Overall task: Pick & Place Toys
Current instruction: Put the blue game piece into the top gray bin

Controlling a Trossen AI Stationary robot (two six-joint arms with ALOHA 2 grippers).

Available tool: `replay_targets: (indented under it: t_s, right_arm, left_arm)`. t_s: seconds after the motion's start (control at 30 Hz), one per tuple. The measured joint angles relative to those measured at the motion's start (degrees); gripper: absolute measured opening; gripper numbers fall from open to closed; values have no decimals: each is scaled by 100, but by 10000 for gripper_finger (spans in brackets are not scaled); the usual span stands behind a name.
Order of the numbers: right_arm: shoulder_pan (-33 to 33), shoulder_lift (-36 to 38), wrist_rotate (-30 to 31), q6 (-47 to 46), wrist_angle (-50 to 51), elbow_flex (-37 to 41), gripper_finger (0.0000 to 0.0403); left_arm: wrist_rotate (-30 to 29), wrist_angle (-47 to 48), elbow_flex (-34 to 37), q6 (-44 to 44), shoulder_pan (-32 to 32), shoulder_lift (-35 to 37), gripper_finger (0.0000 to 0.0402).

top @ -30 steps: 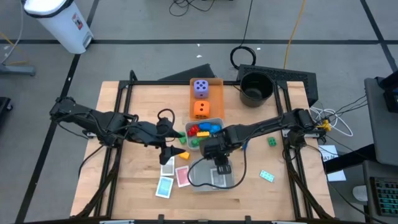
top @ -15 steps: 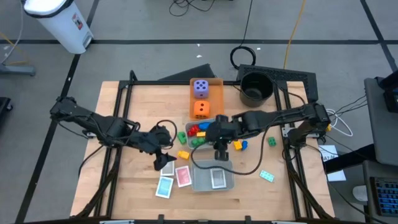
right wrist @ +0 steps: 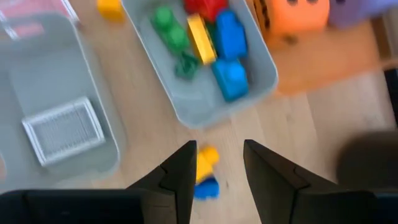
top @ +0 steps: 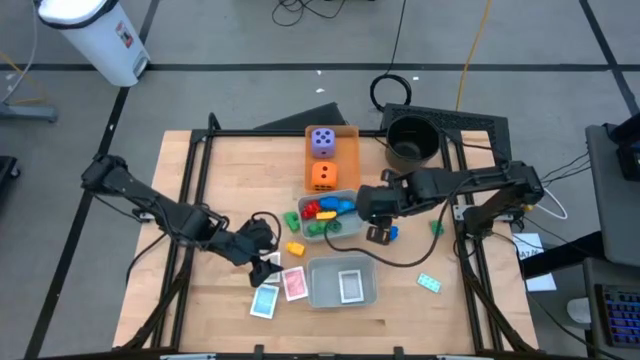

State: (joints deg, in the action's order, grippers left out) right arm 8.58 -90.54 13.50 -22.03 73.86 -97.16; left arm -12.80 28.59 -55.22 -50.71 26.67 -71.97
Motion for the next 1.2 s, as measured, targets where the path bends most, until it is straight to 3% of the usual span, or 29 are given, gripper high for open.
replay_targets:
  t_s: [0.17,0.37,0.5,0.63,0.83,1.2]
  right_arm:
    - [0,306,110,-748,106,532,126]
    - [-2,1021,135,-1973,-483,1910,137]
    - [-71,1588,-31,-2785,-1261,2904,170]
    - [-250,2044,-568,-3491,-2037,3898,216]
    - [-431,2305,-1131,-4178,-3429,5133,268]
    - [-492,2317,-1193,-4626,-4148,5978,267]
  left_arm:
    - [-80,-37,147,-202,11,-1,340]
    - [-82,-200,148,-147,12,-1,340]
    - [-84,-232,148,-62,7,-1,340]
    - [-85,-235,148,-39,-1,-2,340]
    - [-85,-233,148,0,-7,-1,340]
    - [-85,-229,148,-19,-5,-1,340]
